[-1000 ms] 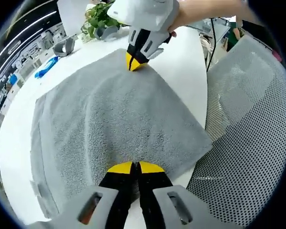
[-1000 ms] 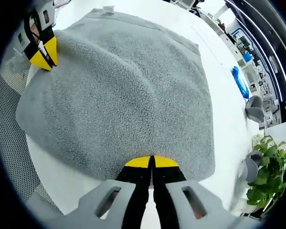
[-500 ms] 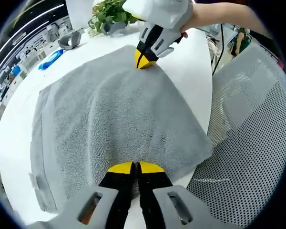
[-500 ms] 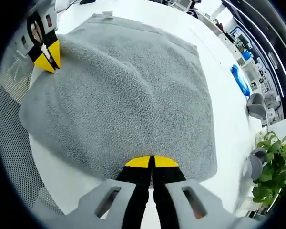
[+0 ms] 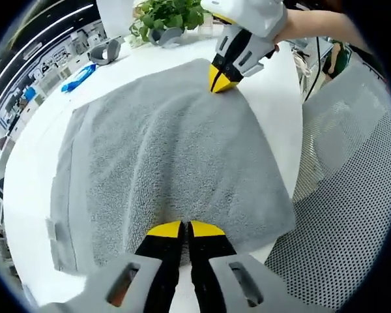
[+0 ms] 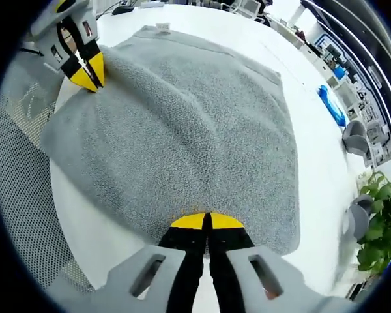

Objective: Fold the towel on the table until its edges align and the towel forms a compact rectangular stack.

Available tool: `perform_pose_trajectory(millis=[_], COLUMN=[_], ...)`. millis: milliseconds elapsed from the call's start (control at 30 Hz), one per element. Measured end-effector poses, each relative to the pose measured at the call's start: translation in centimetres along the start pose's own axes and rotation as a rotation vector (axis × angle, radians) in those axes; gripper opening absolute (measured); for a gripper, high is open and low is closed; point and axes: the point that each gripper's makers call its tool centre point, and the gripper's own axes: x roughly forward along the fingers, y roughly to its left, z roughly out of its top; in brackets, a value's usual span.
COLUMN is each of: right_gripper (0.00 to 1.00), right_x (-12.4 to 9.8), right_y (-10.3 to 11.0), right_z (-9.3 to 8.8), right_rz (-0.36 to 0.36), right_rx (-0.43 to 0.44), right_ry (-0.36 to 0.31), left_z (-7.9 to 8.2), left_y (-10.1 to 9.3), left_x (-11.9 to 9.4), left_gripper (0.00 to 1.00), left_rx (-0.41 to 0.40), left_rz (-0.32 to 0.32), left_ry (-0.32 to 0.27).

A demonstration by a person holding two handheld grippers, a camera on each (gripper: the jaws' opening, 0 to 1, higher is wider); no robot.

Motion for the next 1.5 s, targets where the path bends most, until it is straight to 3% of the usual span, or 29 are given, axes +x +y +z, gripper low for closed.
perform_pose_trajectory(millis=[200, 267, 300, 333, 367, 400, 433, 467, 567, 600, 767, 933, 1000, 1033, 1300, 1500], right_gripper=[0.0, 0.0, 0.0, 0.0, 0.0, 0.0, 0.0, 0.0, 0.0, 0.0, 0.0, 0.0, 0.0, 0.0, 0.0, 0.0], right_x=[-0.3, -0.4, -0.4, -0.4, -0.3, -0.3, -0.3, -0.3, -0.3, -0.3, -0.6, -1.1, -1.2, -1.3, -1.8, -2.0], right_y=[0.4, 0.4, 0.4, 0.4, 0.5, 0.4, 0.5, 0.5, 0.5, 0.6, 1.1, 1.9, 2.1, 2.2, 3.1, 3.5], right_z=[-0.1, -0.2, -0.2, -0.2, -0.2, -0.2, -0.1, -0.1, -0.2, -0.2, -0.5, -1.0, -1.1, -1.2, -1.7, -1.7], right_rz=[-0.009, -0.024, -0.031, -0.039, -0.042, -0.045, -0.046, -0.047, -0.051, -0.052, -0.052, -0.048, -0.045, -0.043, -0.042, -0.015], right_rx=[0.115, 0.143, 0.166, 0.17, 0.166, 0.168, 0.166, 0.16, 0.162, 0.163, 0.175, 0.183, 0.197, 0.202, 0.246, 0.293], right_ry=[-0.073, -0.098, -0.107, -0.115, -0.117, -0.115, -0.114, -0.11, -0.109, -0.11, -0.117, -0.124, -0.13, -0.132, -0.162, -0.176], left_z=[0.0, 0.2, 0.9, 1.4, 1.3, 1.6, 3.2, 4.1, 6.6, 6.8, 4.6, 2.9, 1.9, 2.3, 2.2, 1.9], left_y=[0.6, 0.3, -1.6, -2.8, -3.3, -3.2, -3.5, -3.8, -5.6, -6.1, -4.7, -3.1, -2.7, -2.9, -3.0, -2.2], left_x=[0.1, 0.0, 0.1, 0.0, -0.1, -0.2, -0.2, -0.3, -0.9, -1.0, 0.0, 0.6, 0.8, 0.8, 0.7, 0.6], left_gripper=[0.04, 0.04, 0.04, 0.04, 0.04, 0.04, 0.04, 0.04, 0.06, 0.07, 0.07, 0.07, 0.07, 0.07, 0.06, 0.06], left_rx=[0.026, 0.091, 0.148, 0.131, 0.111, 0.126, 0.179, 0.183, 0.127, 0.105, 0.202, 0.188, 0.182, 0.18, 0.226, 0.189], left_rz=[0.029, 0.01, -0.101, -0.152, -0.173, -0.15, -0.141, -0.139, -0.225, -0.253, -0.162, -0.116, -0.099, -0.109, -0.108, -0.086], left_ry=[0.0, 0.005, -0.042, -0.09, -0.063, -0.062, -0.132, -0.16, -0.268, -0.271, -0.164, -0.089, -0.033, -0.061, -0.057, -0.048])
